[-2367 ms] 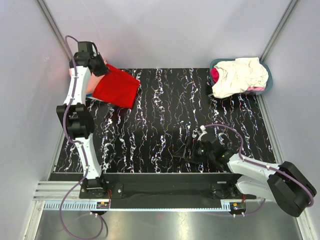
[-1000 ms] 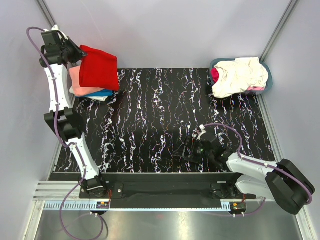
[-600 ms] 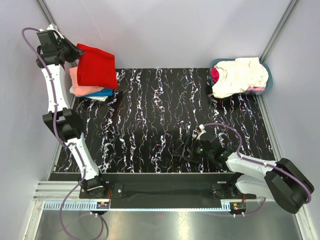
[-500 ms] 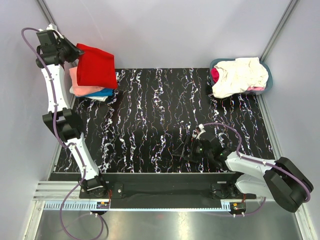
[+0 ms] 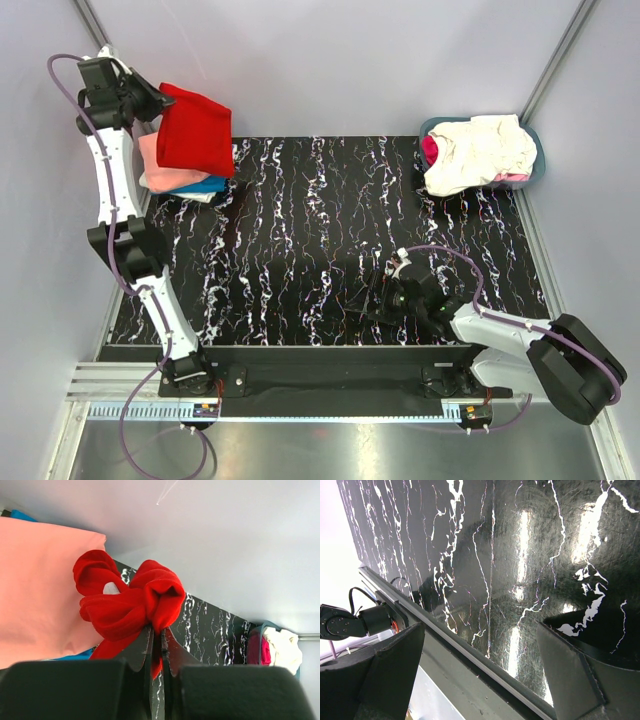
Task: Fold and stack the t-shirts
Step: Neatly place the folded tshirt to the corner
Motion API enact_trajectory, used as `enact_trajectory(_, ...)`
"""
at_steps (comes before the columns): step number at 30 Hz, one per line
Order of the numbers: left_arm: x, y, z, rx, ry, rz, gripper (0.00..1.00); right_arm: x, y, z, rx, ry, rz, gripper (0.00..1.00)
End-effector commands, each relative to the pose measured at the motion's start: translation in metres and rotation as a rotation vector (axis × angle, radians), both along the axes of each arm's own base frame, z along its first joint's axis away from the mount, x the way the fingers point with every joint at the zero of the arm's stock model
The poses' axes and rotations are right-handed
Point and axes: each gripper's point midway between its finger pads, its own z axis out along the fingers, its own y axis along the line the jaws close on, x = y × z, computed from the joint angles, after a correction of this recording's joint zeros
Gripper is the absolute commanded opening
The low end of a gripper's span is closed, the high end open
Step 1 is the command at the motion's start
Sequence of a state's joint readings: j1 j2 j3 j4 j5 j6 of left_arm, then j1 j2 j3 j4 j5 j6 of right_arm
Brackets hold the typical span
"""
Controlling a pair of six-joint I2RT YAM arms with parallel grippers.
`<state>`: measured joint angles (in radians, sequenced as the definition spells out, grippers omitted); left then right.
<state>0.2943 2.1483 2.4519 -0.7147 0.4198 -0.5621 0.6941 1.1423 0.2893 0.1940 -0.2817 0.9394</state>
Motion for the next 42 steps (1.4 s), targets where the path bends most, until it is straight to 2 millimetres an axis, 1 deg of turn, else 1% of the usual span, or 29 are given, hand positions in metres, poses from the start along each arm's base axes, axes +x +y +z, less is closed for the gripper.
enact_trajectory(1,-0.016,-0.017,0.087,0.028,-0.22,-0.043,0.02,0.007,0.009,0.015,0.03,-0.054,0.02,1.0)
enact_trajectory(7,-0.017,-0.023,0.093,0.028,-0.233,-0.052,0.02,0.007,0.009,0.016,0.033,-0.057,0.023,1.0)
enact_trajectory(12,-0.02,-0.021,0.098,0.039,-0.246,-0.043,0.02,0.007,0.009,0.015,0.03,-0.055,0.021,1.0)
enact_trajectory(14,-0.019,-0.021,0.097,0.045,-0.242,-0.042,0.02,0.007,0.009,0.016,0.031,-0.056,0.022,1.0)
enact_trajectory(16,-0.017,-0.019,0.091,0.049,-0.23,-0.039,0.02,0.007,0.009,0.016,0.031,-0.057,0.023,1.0)
enact_trajectory(20,-0.014,-0.005,0.082,0.076,-0.212,-0.013,0.03,0.007,0.009,0.016,0.031,-0.059,0.024,1.0)
enact_trajectory(23,-0.01,0.016,0.072,0.12,-0.192,0.035,0.04,0.007,0.009,0.016,0.031,-0.059,0.024,1.0)
enact_trajectory(24,-0.009,0.027,0.068,0.139,-0.186,0.062,0.04,0.006,0.009,0.016,0.031,-0.059,0.025,0.99)
enact_trajectory(25,-0.005,0.034,0.06,0.14,-0.175,0.07,0.04,0.007,0.009,0.016,0.031,-0.059,0.024,1.0)
enact_trajectory(27,-0.001,0.047,0.051,0.148,-0.165,0.083,0.05,0.007,0.009,0.016,0.031,-0.057,0.025,1.0)
enact_trajectory(28,0.006,0.054,0.039,0.146,-0.155,0.087,0.05,0.007,0.009,0.015,0.028,-0.056,0.026,1.0)
enact_trajectory(30,0.014,0.065,0.026,0.143,-0.144,0.097,0.06,0.007,0.009,0.016,0.03,-0.057,0.027,1.0)
enact_trajectory(31,0.024,0.072,0.01,0.151,-0.134,0.099,0.06,0.006,0.009,0.015,0.029,-0.056,0.028,1.0)
enact_trajectory(32,0.029,0.078,-0.001,0.16,-0.122,0.117,0.07,0.007,0.009,0.015,0.029,-0.057,0.024,1.0)
enact_trajectory(33,0.034,0.081,-0.007,0.173,-0.124,0.121,0.07,0.007,0.009,0.016,0.03,-0.058,0.024,1.0)
enact_trajectory(34,0.043,0.086,-0.022,0.177,-0.114,0.128,0.08,0.007,0.009,0.016,0.03,-0.059,0.022,1.0)
enact_trajectory(36,0.051,0.095,-0.037,0.197,-0.1,0.153,0.09,0.007,0.009,0.016,0.03,-0.057,0.019,1.0)
enact_trajectory(37,0.056,0.101,-0.05,0.2,-0.085,0.169,0.1,0.007,0.009,0.016,0.031,-0.058,0.019,1.0)
enact_trajectory(39,0.061,0.108,-0.061,0.216,-0.075,0.196,0.14,0.008,0.009,0.016,0.031,-0.055,0.014,1.0)
enact_trajectory(40,0.064,0.111,-0.075,0.22,-0.058,0.2,0.14,0.008,0.009,0.016,0.03,-0.054,0.014,1.0)
enact_trajectory(42,0.064,0.12,-0.089,0.247,-0.032,0.231,0.15,0.009,0.009,0.016,0.031,-0.057,0.015,1.0)
